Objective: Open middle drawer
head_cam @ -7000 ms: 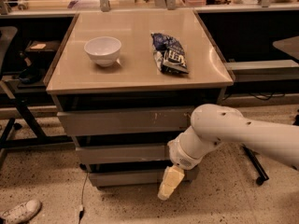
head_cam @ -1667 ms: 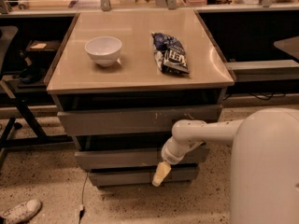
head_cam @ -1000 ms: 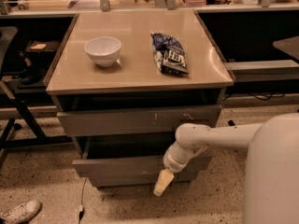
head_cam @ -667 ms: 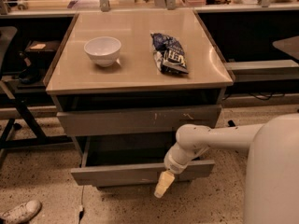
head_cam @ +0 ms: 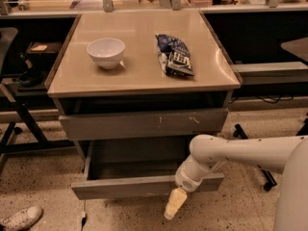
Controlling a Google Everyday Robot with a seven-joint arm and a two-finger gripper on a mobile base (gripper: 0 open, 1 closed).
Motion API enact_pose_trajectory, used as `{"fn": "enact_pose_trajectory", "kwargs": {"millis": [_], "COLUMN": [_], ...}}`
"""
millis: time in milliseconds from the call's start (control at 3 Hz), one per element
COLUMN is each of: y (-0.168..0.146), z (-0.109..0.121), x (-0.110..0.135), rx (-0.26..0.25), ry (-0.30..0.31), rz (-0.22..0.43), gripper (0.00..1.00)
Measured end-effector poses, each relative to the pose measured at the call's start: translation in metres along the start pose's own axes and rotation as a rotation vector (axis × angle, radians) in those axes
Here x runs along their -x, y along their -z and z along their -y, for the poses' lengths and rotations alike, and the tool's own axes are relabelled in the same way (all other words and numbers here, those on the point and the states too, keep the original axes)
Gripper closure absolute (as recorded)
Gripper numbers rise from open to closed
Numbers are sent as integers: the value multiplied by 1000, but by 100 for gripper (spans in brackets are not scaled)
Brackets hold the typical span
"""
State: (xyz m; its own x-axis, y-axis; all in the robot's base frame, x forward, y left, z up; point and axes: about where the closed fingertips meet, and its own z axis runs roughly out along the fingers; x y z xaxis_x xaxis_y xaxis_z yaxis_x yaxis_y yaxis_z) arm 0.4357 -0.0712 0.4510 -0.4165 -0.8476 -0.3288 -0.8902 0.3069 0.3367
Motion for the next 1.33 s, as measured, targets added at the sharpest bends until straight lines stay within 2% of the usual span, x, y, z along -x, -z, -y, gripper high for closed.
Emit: {"fn": "enact_pose_trajectory", "kwargs": {"millis": [333,667,1000,1333], "y": [0,1,-20,-40], "z": [-1,10,15,4], "x": [-1,11,12,-6], "rx": [2,-18,-4,33], "ry": [-1,26,42,44], "rz": [-1,4,-35,-96], "gripper": [0,0,0,0]}}
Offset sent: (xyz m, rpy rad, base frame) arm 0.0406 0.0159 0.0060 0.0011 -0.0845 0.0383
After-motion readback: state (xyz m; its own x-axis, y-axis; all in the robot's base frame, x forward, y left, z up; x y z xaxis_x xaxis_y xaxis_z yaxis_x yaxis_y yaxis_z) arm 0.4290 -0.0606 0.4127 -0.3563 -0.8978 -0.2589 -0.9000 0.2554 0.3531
